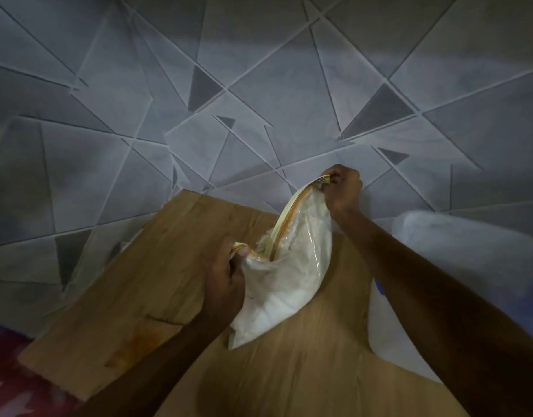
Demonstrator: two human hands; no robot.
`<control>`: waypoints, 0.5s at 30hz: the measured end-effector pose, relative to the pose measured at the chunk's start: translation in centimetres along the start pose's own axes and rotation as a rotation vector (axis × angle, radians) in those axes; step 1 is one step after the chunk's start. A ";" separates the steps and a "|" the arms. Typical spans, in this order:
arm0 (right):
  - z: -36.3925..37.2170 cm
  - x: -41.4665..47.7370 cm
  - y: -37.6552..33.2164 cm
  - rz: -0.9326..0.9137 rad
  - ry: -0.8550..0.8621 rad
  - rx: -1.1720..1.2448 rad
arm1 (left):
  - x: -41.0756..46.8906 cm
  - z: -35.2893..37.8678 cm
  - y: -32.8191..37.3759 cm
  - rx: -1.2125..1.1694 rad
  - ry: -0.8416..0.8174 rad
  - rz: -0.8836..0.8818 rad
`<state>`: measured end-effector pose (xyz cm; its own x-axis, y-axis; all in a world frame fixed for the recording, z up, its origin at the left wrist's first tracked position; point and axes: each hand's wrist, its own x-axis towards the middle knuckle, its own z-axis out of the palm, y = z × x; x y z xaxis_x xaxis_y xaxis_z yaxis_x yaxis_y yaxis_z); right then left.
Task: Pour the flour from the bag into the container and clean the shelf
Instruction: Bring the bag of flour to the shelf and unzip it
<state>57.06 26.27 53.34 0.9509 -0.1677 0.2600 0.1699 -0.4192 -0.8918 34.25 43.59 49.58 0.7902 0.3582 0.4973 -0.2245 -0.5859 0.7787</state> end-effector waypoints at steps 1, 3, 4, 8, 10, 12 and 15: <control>0.1 0.0 0.7 0.013 -0.003 -0.020 | 0.1 0.3 -0.4 0.002 -0.003 -0.016; 0.0 -0.4 1.7 0.014 -0.022 -0.064 | 0.0 0.6 -1.1 0.003 -0.005 -0.040; 0.0 -0.3 1.9 0.005 -0.027 -0.084 | 0.1 0.6 -1.4 0.008 -0.009 -0.046; 0.5 0.6 1.4 0.006 -0.057 -0.131 | 0.3 -0.3 -2.4 0.012 -0.027 -0.054; 0.9 1.0 1.4 0.020 -0.061 -0.148 | 0.3 -1.2 -2.7 0.043 -0.029 -0.024; 1.3 1.2 1.6 0.009 -0.056 -0.177 | 0.0 -2.4 -3.2 0.112 -0.044 0.053; 1.8 1.9 2.4 -0.021 -0.067 -0.249 | -0.9 -4.2 -5.0 0.206 -0.043 0.180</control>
<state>59.75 26.53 51.08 0.9643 -0.1006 0.2449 0.1287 -0.6304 -0.7656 32.27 49.28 46.89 0.7724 0.2060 0.6009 -0.2469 -0.7742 0.5828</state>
